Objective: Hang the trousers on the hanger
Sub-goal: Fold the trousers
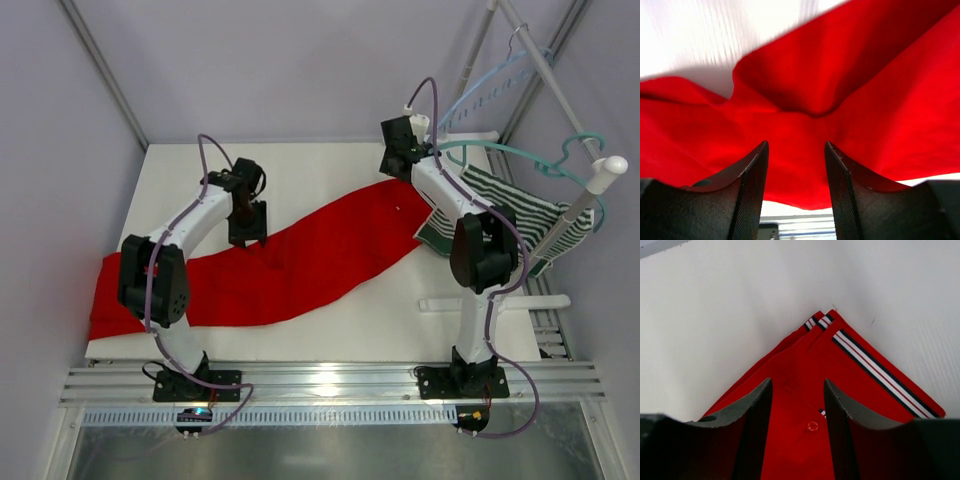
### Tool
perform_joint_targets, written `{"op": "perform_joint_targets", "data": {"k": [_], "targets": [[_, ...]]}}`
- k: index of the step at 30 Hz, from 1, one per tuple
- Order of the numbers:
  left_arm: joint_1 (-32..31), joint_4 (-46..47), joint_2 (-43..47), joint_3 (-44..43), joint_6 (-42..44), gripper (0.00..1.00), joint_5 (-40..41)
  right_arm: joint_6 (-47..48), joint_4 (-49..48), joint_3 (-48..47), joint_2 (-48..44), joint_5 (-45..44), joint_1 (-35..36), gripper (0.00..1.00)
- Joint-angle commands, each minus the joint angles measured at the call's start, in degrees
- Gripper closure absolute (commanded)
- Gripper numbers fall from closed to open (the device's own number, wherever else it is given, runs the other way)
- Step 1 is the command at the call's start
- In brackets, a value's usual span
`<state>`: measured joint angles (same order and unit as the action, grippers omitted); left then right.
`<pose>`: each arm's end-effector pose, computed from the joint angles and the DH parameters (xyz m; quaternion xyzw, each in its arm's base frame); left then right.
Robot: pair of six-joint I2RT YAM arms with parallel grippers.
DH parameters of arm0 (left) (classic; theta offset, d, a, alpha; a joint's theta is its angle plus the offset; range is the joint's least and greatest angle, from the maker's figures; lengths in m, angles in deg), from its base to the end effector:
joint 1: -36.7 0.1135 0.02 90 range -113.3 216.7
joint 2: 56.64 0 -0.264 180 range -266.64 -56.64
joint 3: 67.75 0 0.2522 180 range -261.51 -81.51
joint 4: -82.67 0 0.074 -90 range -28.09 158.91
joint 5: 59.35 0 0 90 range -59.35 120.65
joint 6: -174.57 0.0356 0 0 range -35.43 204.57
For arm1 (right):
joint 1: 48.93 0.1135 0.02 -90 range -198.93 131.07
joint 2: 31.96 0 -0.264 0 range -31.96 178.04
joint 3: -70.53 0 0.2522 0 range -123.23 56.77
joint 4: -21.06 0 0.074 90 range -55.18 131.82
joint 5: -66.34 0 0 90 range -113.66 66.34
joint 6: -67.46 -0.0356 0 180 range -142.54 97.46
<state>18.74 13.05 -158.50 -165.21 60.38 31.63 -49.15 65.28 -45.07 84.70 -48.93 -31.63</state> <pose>0.3387 -0.1092 0.2472 -0.0550 0.9887 -0.0421 0.1327 0.4488 0.1239 0.2693 0.1562 0.8927 -0.0488 0.4199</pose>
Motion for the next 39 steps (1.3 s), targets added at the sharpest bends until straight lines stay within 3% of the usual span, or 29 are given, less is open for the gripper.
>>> {"op": "perform_joint_targets", "data": {"k": [1,12,20,22,24,30,39], "targets": [[-0.41,0.48,1.75,3.36,0.9,0.5,3.93,0.6,2.05,-0.11,-2.75,0.31,1.33,0.51],[0.2,3.21,-3.25,3.64,-2.1,0.36,8.7,0.86,-1.27,8.84,-3.82,3.74,9.68,0.52],[0.38,5.84,-4.13,6.44,3.36,0.39,-2.28,4.02,-6.81,14.92,-1.53,7.08,8.72,0.52],[0.55,3.93,-5.97,6.62,1.25,0.38,4.71,4.37,-6.73,14.66,0.57,7.44,8.02,0.52],[1.43,3.47,-8.26,6.36,-0.42,0.39,6.84,5.16,-6.64,14.31,1.46,7.43,7.58,0.52],[9.95,4.09,-10.72,5.13,-4.29,0.47,5.79,7.97,-4.72,10.28,6.38,5.86,7.31,0.52],[14.35,4.44,-10.55,5.13,-5.52,0.45,9.56,10.61,-1.28,1.4,11.39,5.68,6.78,0.52]]}}
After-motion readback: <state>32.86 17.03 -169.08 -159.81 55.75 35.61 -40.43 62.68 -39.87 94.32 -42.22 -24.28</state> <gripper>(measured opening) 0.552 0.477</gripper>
